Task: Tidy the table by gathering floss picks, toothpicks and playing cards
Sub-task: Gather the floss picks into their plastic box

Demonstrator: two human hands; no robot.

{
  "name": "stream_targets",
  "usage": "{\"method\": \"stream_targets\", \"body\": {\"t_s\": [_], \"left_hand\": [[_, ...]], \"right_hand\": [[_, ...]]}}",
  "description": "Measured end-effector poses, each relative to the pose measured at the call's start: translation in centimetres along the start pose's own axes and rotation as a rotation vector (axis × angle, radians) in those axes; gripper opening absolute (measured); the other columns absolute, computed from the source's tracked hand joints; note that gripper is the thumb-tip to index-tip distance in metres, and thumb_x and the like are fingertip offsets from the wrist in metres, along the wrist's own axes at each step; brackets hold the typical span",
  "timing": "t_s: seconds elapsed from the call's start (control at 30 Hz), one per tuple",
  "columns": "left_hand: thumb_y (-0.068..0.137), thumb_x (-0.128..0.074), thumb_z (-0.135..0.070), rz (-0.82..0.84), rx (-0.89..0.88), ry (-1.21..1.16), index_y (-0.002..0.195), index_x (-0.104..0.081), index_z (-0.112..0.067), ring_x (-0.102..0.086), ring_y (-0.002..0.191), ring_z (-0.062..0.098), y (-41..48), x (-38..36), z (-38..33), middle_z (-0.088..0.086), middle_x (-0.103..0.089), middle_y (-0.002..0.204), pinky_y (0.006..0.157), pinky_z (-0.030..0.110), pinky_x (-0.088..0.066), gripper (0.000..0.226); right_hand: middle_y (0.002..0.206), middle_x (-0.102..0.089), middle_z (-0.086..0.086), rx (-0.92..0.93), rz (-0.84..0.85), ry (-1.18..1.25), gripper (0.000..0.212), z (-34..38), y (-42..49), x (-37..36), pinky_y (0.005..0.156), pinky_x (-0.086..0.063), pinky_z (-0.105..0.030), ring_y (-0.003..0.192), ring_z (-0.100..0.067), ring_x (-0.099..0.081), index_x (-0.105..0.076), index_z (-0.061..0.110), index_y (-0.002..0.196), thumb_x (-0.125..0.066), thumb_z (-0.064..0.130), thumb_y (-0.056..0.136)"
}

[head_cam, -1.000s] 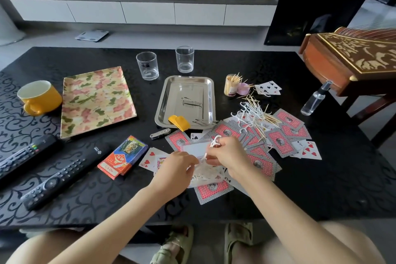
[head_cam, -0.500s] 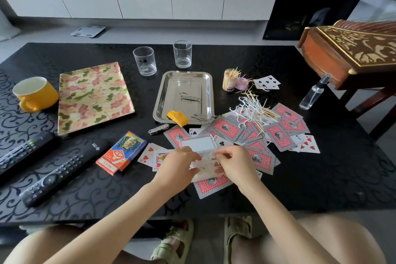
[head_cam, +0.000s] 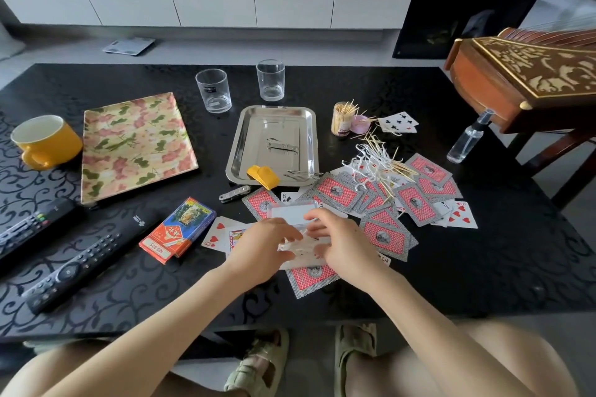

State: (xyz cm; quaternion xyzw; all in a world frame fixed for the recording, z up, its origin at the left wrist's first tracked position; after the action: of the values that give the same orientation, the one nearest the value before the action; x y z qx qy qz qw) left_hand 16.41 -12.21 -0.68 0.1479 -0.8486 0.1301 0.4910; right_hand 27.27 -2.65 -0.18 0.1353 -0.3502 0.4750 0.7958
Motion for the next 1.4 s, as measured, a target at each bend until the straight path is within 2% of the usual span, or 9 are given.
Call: {"method": "stream_targets", "body": {"t_s": [0.2, 0.37, 0.47, 0.53, 0.63, 0.93, 1.13, 1.27, 1.4], "left_hand": [[0.082, -0.067, -0.007, -0.057, 0.064, -0.06, 0.1, -0.07, -0.023, -0.05, 0.087, 0.007, 0.1, 0.0, 0.1, -0.007, -0.063, 0.105, 0.074, 0.018, -0.039, 0.025], [0.079, -0.065, 0.0, -0.076, 0.058, -0.1, 0.112, -0.066, -0.018, -0.054, 0.091, 0.009, 0.1, 0.1, 0.4, -0.002, -0.063, 0.107, 0.082, 0.021, -0.046, 0.038], [0.078, -0.067, -0.004, -0.084, 0.036, -0.11, 0.115, -0.064, -0.014, -0.052, 0.088, 0.007, 0.0, 0.2, 0.7, 0.0, -0.06, 0.106, 0.081, 0.018, -0.046, 0.039], [0.081, -0.068, -0.013, -0.079, 0.015, -0.079, 0.118, -0.063, -0.015, -0.051, 0.09, 0.009, 0.1, 0.1, 0.9, -0.001, -0.058, 0.104, 0.08, 0.017, -0.043, 0.037], [0.088, -0.061, -0.029, -0.049, -0.008, 0.027, 0.124, -0.059, -0.021, -0.048, 0.103, 0.015, 0.1, -0.3, 0.7, -0.001, -0.055, 0.108, 0.085, 0.021, -0.039, 0.037], [0.088, -0.06, -0.036, -0.032, -0.021, 0.083, 0.116, -0.063, -0.025, -0.046, 0.105, 0.018, 0.3, -0.6, 0.2, 0.0, -0.055, 0.108, 0.092, 0.03, -0.042, 0.031], [0.088, -0.062, -0.033, -0.054, 0.008, 0.02, 0.113, -0.066, -0.022, -0.055, 0.092, 0.01, 1.5, 0.9, 0.0, -0.005, -0.059, 0.108, 0.076, 0.02, -0.044, 0.028], [0.09, -0.06, -0.025, -0.109, -0.008, 0.001, 0.111, -0.067, -0.019, -0.052, 0.085, 0.005, 4.1, 2.9, -0.8, -0.007, -0.06, 0.103, 0.074, 0.016, -0.04, 0.023], [0.093, -0.055, -0.019, -0.11, -0.078, 0.05, 0.109, -0.068, -0.016, -0.057, 0.092, 0.013, 8.6, 3.5, -2.8, -0.001, -0.061, 0.108, 0.075, 0.018, -0.042, 0.021]], "right_hand": [[0.102, -0.06, 0.003, 0.126, -0.054, -0.123, 0.029, 0.9, 0.5, -0.4, 0.075, -0.048, -0.015, 0.097, -0.011, -0.06, -0.053, 0.013, 0.106, -0.06, -0.004, 0.084], [0.118, -0.058, 0.009, 0.094, 0.017, 0.069, 0.049, 0.1, 0.2, -0.3, 0.082, -0.041, -0.006, 0.11, 0.0, -0.051, -0.055, 0.02, 0.117, -0.055, -0.011, 0.08], [0.122, -0.055, 0.008, 0.088, -0.104, 0.009, 0.044, -1.1, -0.4, 0.4, 0.084, -0.04, -0.004, 0.116, -0.005, -0.048, -0.058, 0.02, 0.113, -0.055, -0.009, 0.081], [0.121, -0.057, 0.004, 0.056, -0.233, -0.132, 0.033, -1.9, -0.8, 0.7, 0.091, -0.036, -0.009, 0.116, -0.01, -0.048, -0.061, 0.015, 0.115, -0.059, 0.0, 0.085], [0.121, -0.058, 0.001, -0.013, -0.231, -0.174, 0.034, -2.5, -0.8, -0.1, 0.094, -0.044, -0.024, 0.111, -0.013, -0.051, -0.057, 0.012, 0.125, -0.057, 0.018, 0.092], [0.102, -0.06, 0.003, 0.015, -0.231, -0.351, 0.02, -1.0, 0.2, -0.8, 0.065, -0.034, -0.021, 0.097, -0.016, -0.054, -0.067, 0.016, 0.103, -0.066, 0.026, 0.085], [0.105, -0.058, 0.008, -0.028, -0.147, -0.227, 0.024, -1.5, 0.7, 1.8, 0.068, -0.042, -0.018, 0.093, -0.01, -0.053, -0.067, 0.022, 0.107, -0.066, 0.03, 0.084], [0.104, -0.066, 0.003, -0.115, -0.297, -0.228, 0.022, -3.8, 2.6, 6.2, 0.064, -0.046, -0.013, 0.082, -0.007, -0.058, -0.068, 0.016, 0.105, -0.062, 0.029, 0.088], [0.108, -0.068, -0.003, -0.26, -0.404, -0.376, 0.044, -6.7, 6.6, 9.4, 0.066, -0.049, -0.021, 0.092, -0.014, -0.063, -0.063, 0.011, 0.115, -0.063, 0.043, 0.085]]}}
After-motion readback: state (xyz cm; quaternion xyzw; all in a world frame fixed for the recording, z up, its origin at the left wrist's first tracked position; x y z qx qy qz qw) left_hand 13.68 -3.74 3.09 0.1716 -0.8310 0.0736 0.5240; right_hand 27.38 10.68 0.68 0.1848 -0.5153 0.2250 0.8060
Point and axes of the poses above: each hand's wrist, its own y-axis towards the middle knuckle, its own x-axis out of the back of the hand, z = x × y, the point moved 4 cm from there along y, towards the middle knuckle
